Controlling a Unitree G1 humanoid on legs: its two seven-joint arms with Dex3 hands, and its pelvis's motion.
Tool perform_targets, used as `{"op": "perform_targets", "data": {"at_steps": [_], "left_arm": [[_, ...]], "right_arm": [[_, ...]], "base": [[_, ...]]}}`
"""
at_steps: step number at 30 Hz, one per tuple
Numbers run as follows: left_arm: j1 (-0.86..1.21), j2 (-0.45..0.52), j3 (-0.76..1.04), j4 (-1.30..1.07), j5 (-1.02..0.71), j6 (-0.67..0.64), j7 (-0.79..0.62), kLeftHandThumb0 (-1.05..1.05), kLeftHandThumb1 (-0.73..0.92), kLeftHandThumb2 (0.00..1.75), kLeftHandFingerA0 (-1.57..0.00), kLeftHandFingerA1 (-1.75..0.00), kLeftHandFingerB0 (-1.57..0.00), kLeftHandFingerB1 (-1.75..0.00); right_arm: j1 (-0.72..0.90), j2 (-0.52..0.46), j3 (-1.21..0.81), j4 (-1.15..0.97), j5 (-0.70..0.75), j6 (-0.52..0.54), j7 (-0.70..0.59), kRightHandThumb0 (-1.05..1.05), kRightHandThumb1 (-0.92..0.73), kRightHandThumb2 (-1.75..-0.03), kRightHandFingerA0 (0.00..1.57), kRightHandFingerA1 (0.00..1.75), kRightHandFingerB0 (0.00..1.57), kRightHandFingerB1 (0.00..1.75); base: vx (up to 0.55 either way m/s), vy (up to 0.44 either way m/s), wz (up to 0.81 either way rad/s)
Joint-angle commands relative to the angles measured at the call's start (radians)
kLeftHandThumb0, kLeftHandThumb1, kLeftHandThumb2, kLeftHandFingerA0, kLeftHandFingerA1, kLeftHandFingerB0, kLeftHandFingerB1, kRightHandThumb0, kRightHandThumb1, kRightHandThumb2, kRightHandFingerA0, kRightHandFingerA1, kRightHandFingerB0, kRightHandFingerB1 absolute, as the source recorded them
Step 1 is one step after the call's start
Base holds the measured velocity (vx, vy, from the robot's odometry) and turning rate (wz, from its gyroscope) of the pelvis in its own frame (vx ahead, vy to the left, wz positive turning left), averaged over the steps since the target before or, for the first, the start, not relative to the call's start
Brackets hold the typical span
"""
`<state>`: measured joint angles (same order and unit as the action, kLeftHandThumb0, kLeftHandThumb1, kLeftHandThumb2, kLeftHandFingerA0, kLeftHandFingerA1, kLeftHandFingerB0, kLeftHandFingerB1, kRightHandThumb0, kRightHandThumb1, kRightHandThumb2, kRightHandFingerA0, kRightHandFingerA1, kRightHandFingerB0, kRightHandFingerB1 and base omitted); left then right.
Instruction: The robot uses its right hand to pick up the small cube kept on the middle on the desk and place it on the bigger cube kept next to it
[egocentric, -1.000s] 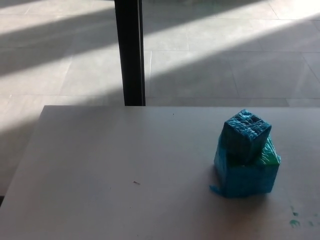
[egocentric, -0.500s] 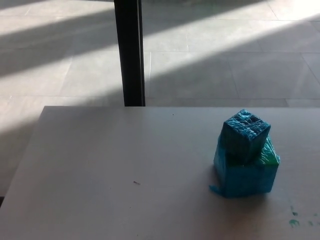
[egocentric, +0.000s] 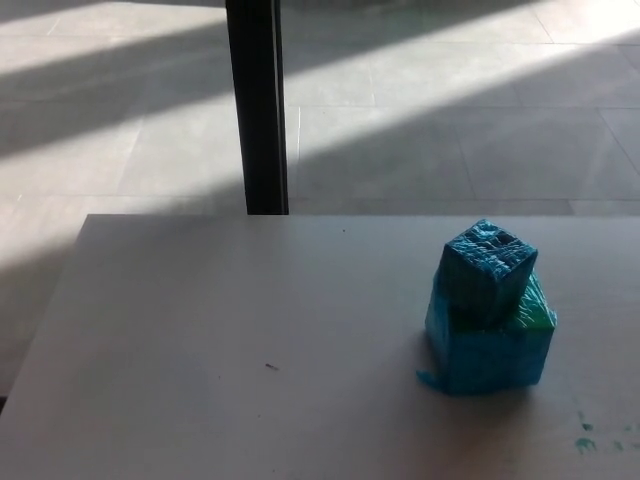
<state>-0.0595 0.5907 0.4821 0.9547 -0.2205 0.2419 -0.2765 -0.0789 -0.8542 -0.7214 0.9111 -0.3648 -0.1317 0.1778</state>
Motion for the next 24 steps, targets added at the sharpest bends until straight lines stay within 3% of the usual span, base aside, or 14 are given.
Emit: {"op": "perform_targets", "data": {"at_steps": [1,2,4,5,7,11,12,16,17,18,19,20,21,24], "left_arm": [[0.005,0.017,0.015,0.006,-0.019,-0.01,-0.004,-0.96,0.9,0.67,-0.4,-0.54,-0.38,-0.39],[0.018,0.015,0.016,-0.017,-0.022,-0.006,-0.01,-1.02,0.74,0.85,-0.38,-0.57,-0.34,-0.43],[0.021,0.01,0.015,-0.018,-0.021,-0.007,-0.009,-1.02,0.74,0.85,-0.38,-0.57,-0.34,-0.43],[0.018,0.01,0.017,-0.009,-0.023,-0.008,-0.006,-0.97,0.89,0.67,-0.39,-0.54,-0.38,-0.38],[0.009,0.011,0.019,0.007,-0.022,-0.014,-0.001,-0.96,0.88,0.67,-0.39,-0.53,-0.38,-0.39],[0.009,0.011,0.017,0.003,-0.02,-0.005,-0.001,-1.02,0.73,0.84,-0.38,-0.56,-0.34,-0.42],[0.008,0.01,0.02,0.011,-0.02,-0.009,0.005,-0.97,0.88,0.67,-0.41,-0.54,-0.39,-0.38],[0.0,0.014,0.017,0.046,-0.013,-0.04,0.003,-0.98,0.89,0.67,-0.42,-0.55,-0.4,-0.38],[-0.005,0.015,0.019,0.058,-0.015,-0.046,0.003,-0.99,0.88,0.67,-0.42,-0.54,-0.4,-0.38],[-0.007,0.017,0.015,0.063,-0.01,-0.048,0.004,-0.96,0.68,1.11,-0.39,-0.6,-0.35,-0.5],[-0.007,0.013,0.017,0.05,-0.014,-0.034,0.008,-0.98,0.89,0.67,-0.42,-0.56,-0.4,-0.38],[-0.009,0.012,0.018,0.047,-0.016,-0.026,0.012,-1.03,0.7,0.88,-0.41,-0.59,-0.36,-0.44],[-0.008,0.011,0.018,0.048,-0.016,-0.027,0.013,-1.03,0.69,0.88,-0.42,-0.6,-0.36,-0.45],[-0.002,0.009,0.019,0.035,-0.019,-0.026,0.001,-0.96,0.89,0.67,-0.41,-0.56,-0.38,-0.38]], "right_arm": [[0.096,0.151,-0.073,0.093,0.16,0.011,-0.238,-0.88,-0.5,-0.89,0.0,0.32,0.06,0.28],[0.109,0.182,-0.078,0.085,0.172,0.027,-0.242,-0.82,-0.49,-0.9,0.0,0.35,0.03,0.23],[0.114,0.179,-0.078,0.084,0.175,0.026,-0.244,-0.82,-0.49,-0.9,0.0,0.35,0.03,0.23],[0.121,0.2,-0.082,0.093,0.185,0.014,-0.252,-0.7,-0.63,-0.67,0.0,0.12,0.0,0.24],[0.127,0.232,-0.091,0.114,0.215,0.022,-0.244,-0.61,-0.64,-0.65,0.0,0.05,0.0,0.13],[0.129,0.255,-0.099,0.154,0.254,0.029,-0.242,-0.7,-0.58,-0.68,0.0,0.15,0.1,0.15],[0.128,0.262,-0.103,0.165,0.271,0.053,-0.223,-0.71,-0.56,-0.69,0.0,0.18,0.09,0.09],[0.12,0.259,-0.072,0.201,0.286,0.093,-0.214,-0.69,-0.57,-0.72,0.0,0.17,0.06,0.07],[0.119,0.272,-0.077,0.211,0.309,0.102,-0.202,-0.63,-0.54,-0.72,0.0,0.34,0.04,0.15],[0.115,0.273,-0.069,0.222,0.31,0.115,-0.213,-0.62,-0.61,-0.58,0.0,0.5,0.0,0.3],[0.113,0.274,-0.074,0.227,0.327,0.13,-0.203,-0.59,-0.6,-0.59,0.0,0.51,0.0,0.32],[0.118,0.28,-0.062,0.222,0.327,0.132,-0.211,-0.62,-0.48,-0.78,0.03,0.61,0.0,0.31],[0.122,0.279,-0.054,0.218,0.331,0.136,-0.208,-0.62,-0.48,-0.76,0.03,0.61,0.01,0.3],[0.123,0.29,-0.041,0.237,0.355,0.131,-0.224,-0.51,-0.5,-0.62,0.16,0.67,0.01,0.45]], "base": [[0.0,0.0,0.0],[0.0,0.0,0.0],[0.0,0.0,0.0],[0.0,0.0,0.0],[0.0,0.0,0.0],[0.0,0.0,0.0],[0.0,0.0,0.0],[0.0,0.0,0.0],[0.0,0.0,0.0],[0.0,0.0,0.0],[0.0,0.0,0.0],[0.0,0.0,0.0],[0.0,0.0,0.0],[0.0,0.0,0.0]]}}
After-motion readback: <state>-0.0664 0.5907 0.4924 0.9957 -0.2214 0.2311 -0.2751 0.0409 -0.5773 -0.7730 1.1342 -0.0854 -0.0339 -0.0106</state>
